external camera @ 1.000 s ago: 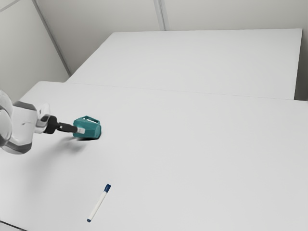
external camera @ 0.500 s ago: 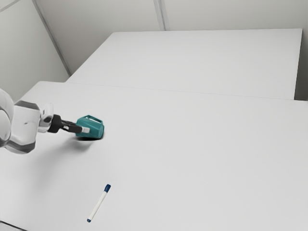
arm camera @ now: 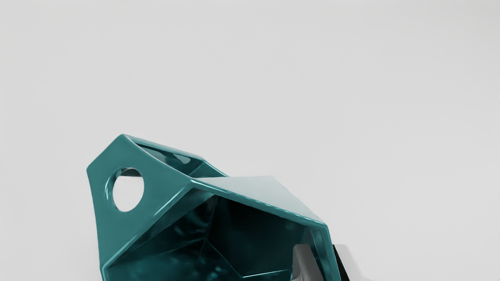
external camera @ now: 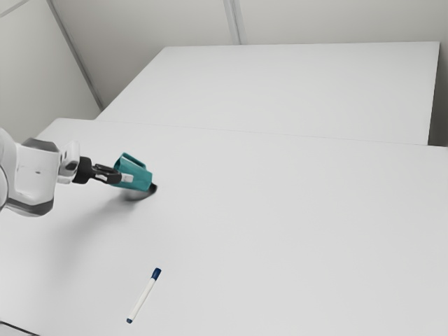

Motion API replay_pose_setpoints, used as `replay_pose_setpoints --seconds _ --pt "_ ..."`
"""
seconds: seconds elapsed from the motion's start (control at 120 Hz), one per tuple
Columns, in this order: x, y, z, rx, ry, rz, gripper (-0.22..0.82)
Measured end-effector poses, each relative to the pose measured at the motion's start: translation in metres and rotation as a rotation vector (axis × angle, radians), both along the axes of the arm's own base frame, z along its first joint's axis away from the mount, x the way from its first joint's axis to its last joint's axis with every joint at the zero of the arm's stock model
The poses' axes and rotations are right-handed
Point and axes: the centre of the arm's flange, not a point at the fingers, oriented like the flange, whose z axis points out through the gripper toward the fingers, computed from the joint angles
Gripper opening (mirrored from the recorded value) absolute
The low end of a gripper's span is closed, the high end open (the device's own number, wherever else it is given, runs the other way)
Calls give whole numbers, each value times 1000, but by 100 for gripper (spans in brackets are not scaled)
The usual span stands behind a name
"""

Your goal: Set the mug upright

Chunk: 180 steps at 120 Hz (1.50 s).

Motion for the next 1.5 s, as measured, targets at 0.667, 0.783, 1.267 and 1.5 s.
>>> replay_pose_setpoints --seconds 0.667,0.783,1.267,1.5 --pt "2 -96 119 621 382 -310 -16" --pt "25 -129 111 675 442 -275 -16" --pt "19 -189 81 600 585 3 -18" --pt "26 -200 72 566 603 115 -18"
